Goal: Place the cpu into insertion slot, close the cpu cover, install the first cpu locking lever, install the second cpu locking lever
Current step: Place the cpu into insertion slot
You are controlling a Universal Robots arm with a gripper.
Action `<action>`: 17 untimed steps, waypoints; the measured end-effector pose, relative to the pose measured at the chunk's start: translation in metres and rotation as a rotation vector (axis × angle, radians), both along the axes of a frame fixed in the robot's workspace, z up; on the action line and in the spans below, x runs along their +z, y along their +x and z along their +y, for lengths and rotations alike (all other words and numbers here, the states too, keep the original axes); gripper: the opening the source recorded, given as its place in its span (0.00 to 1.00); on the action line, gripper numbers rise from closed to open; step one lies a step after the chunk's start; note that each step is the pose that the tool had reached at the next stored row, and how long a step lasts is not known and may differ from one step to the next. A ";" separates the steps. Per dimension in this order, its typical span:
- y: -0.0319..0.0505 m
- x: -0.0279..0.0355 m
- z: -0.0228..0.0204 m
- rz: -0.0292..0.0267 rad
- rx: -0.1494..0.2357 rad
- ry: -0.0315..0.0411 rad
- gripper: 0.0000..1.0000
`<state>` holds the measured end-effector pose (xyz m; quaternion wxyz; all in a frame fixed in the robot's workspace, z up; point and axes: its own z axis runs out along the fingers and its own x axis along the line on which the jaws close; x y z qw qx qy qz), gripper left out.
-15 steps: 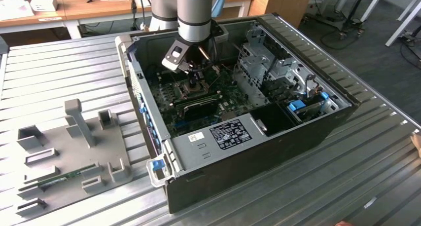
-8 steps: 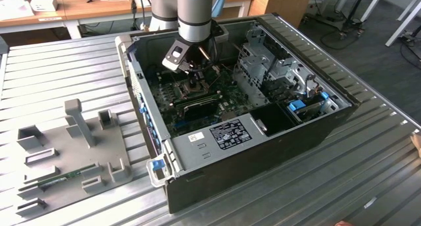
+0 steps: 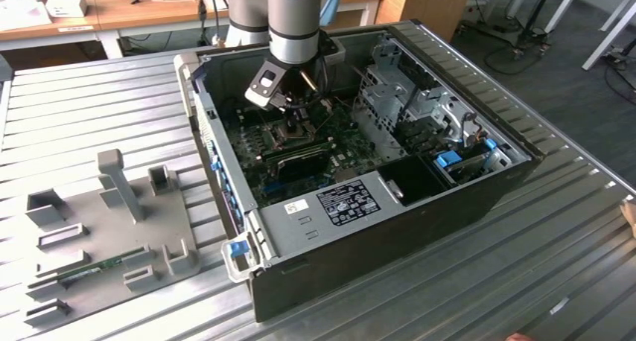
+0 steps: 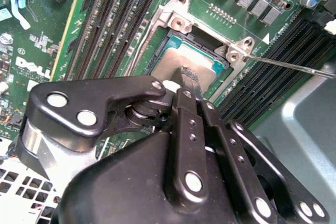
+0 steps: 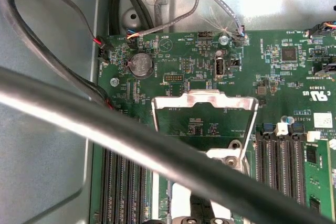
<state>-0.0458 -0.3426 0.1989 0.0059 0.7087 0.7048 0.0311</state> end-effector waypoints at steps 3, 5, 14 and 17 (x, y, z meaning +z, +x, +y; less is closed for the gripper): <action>0.0000 -0.0001 0.0000 -0.0002 0.000 0.0002 0.10; 0.0000 -0.0001 0.0000 -0.0002 0.000 0.0002 0.10; 0.0000 -0.0005 0.0000 -0.0001 0.000 0.0002 0.10; 0.0000 -0.0006 0.0000 -0.0001 0.000 0.0002 0.10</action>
